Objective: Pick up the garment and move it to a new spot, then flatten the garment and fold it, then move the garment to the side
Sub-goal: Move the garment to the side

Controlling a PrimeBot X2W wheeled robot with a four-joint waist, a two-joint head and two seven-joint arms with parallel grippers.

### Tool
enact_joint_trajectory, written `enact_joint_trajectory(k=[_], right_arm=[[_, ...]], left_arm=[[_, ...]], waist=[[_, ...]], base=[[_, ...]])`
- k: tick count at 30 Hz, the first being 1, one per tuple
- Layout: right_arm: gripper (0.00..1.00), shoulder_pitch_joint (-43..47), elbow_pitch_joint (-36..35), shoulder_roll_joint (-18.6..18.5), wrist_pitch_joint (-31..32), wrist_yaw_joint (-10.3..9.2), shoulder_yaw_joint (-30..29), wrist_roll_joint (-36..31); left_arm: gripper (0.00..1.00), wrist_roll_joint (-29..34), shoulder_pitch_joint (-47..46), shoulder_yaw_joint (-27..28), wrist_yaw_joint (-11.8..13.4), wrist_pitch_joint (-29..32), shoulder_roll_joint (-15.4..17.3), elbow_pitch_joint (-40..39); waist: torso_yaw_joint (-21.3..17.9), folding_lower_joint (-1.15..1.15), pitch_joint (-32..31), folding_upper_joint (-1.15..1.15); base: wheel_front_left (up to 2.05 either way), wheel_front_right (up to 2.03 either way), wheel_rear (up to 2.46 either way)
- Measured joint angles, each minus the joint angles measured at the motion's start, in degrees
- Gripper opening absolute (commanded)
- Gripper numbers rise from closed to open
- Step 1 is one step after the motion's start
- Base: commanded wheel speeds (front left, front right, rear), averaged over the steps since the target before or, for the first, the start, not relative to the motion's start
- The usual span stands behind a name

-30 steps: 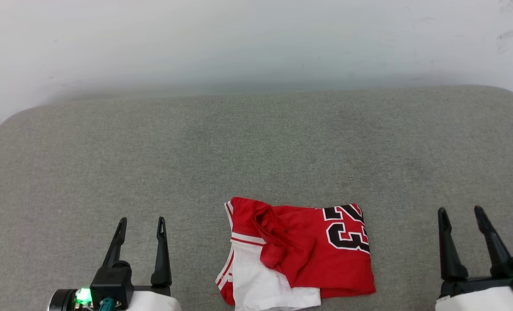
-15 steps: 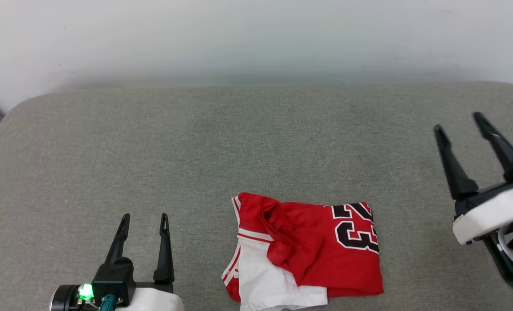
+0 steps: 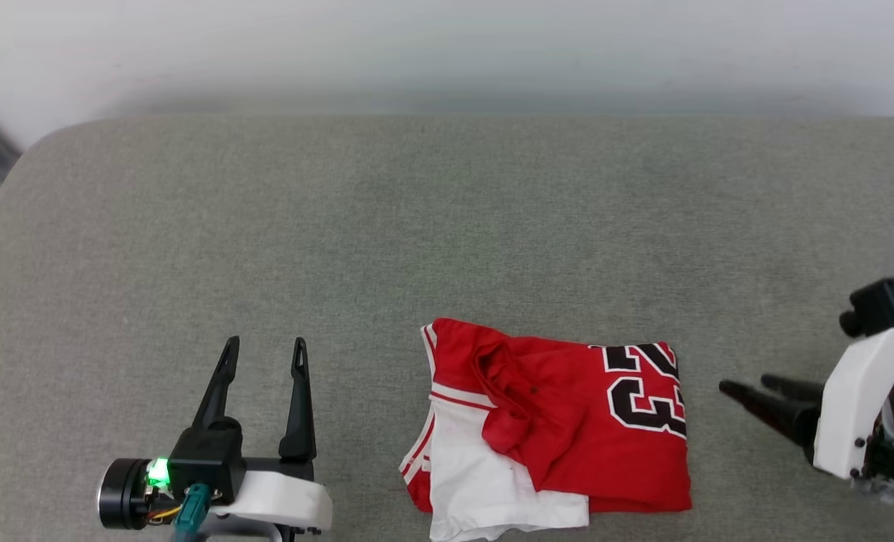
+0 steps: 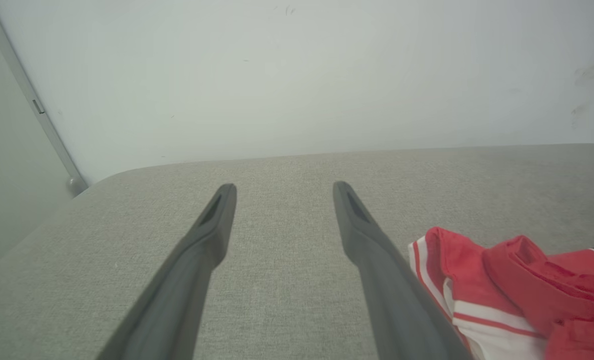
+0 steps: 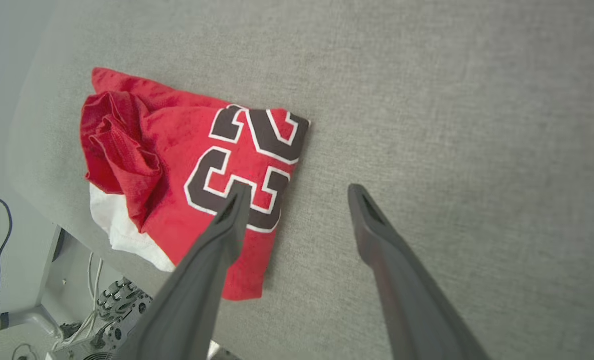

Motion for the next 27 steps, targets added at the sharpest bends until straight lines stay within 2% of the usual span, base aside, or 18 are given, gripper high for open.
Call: enact_joint_trajectory(k=[5,12,20,21,22,23,24,27], right_arm=[[1.00,1.2,2.6,1.5,1.3,0.00,1.2,3.2],[1.00,-0.2,7.3,5.1,-1.2,0.00,4.7,4.0],[1.00,-3.3,11.3,4.5,-4.1,0.15,10.5,2.9],[0.68,-3.5,11.7,4.3,-5.0,0.16,11.1,2.8],[0.68,-3.6,12.0,4.0,-5.6,0.21,11.7,2.6],[0.07,-3.7,12.2,3.7,-6.5,0.23,12.2,2.5],[0.00,-3.7,12.6,3.4,-7.6,0.22,12.7,2.5],[0.00,-3.9,12.8,2.9,-10.1,0.07,14.9,2.7]], left_arm=[[1.00,-0.3,-1.8,-0.6,-0.1,0.0,0.0,0.0],[1.00,-0.4,-4.4,-1.6,-0.1,0.0,-0.1,0.2],[1.00,-1.0,-6.2,-2.8,0.0,0.0,-0.1,0.4],[1.00,-1.1,-6.2,-2.9,0.1,0.0,-0.1,0.5],[1.00,-1.3,-6.3,-3.1,0.2,0.0,-0.1,0.5],[1.00,-1.3,-6.4,-3.2,0.2,0.0,-0.1,0.6],[1.00,-1.4,-6.4,-3.3,0.2,0.0,-0.1,0.7],[1.00,-1.4,-6.2,-3.4,0.5,0.0,-0.1,0.9]], waist=[[1.6,0.00,2.2,0.00],[3.7,0.00,5.5,0.00],[6.1,0.00,7.9,0.00],[6.3,0.00,7.9,0.00],[6.5,0.00,7.9,0.00],[6.7,-0.01,7.7,0.00],[6.8,0.00,7.5,0.00],[7.0,0.00,6.6,0.00]], base=[[0.00,0.00,0.00],[0.00,0.00,0.00],[0.00,0.00,0.00],[0.00,0.00,0.00],[0.00,0.00,0.00],[0.00,0.00,0.00],[0.00,0.00,0.00],[0.00,0.00,0.00]])
